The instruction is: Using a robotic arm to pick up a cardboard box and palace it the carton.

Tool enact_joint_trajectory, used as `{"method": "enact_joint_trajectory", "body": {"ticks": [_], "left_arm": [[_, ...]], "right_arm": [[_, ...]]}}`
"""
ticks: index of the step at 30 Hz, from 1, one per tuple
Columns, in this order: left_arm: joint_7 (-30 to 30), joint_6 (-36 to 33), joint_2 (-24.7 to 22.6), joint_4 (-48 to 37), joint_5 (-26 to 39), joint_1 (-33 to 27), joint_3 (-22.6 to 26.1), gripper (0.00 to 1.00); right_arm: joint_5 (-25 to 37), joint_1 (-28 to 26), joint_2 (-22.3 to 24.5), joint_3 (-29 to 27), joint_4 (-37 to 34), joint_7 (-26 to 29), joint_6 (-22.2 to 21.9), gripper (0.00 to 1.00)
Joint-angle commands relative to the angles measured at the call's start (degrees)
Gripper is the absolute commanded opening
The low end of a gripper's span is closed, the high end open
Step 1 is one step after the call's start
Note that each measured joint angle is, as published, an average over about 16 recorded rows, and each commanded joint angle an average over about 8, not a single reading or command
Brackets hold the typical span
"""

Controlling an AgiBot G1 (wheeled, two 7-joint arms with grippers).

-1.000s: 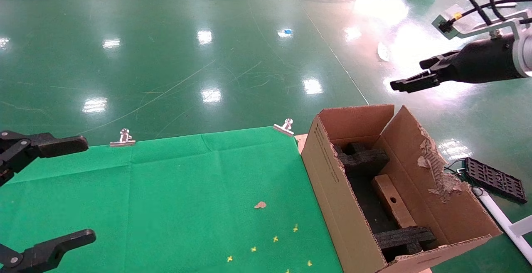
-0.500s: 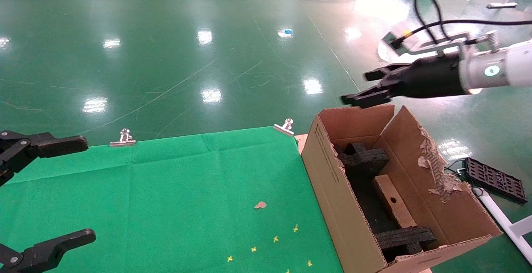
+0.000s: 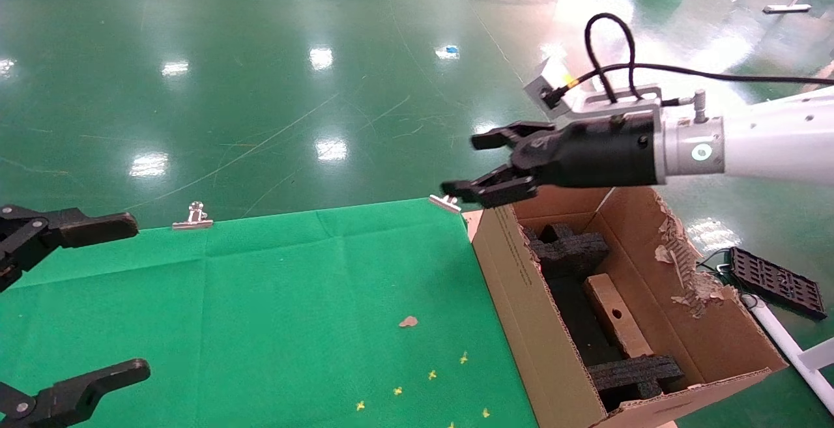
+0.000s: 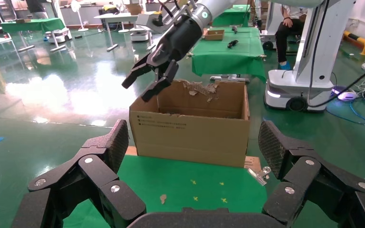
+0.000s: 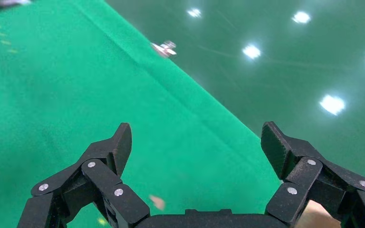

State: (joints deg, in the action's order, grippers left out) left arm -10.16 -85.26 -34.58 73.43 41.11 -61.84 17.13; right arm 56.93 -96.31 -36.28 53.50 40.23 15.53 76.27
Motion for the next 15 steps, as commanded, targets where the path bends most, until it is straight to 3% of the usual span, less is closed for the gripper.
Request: {"method": "enact_joint_trajectory", "body": {"ticks": [1,15], "left_arm": [[0.00,0.00,0.00,0.00,0.00,0.00,0.01,1.00],[0.02,0.02,0.02,0.00,-0.03,-0.01,0.05,1.00]], "right_arm": [[-0.91,2.10,0.08,-2.26,2.02,-0.29,0.57,1.00],[-7.29,16.80,0.61,-18.12,16.13,-2.31,4.56,1.00]]}}
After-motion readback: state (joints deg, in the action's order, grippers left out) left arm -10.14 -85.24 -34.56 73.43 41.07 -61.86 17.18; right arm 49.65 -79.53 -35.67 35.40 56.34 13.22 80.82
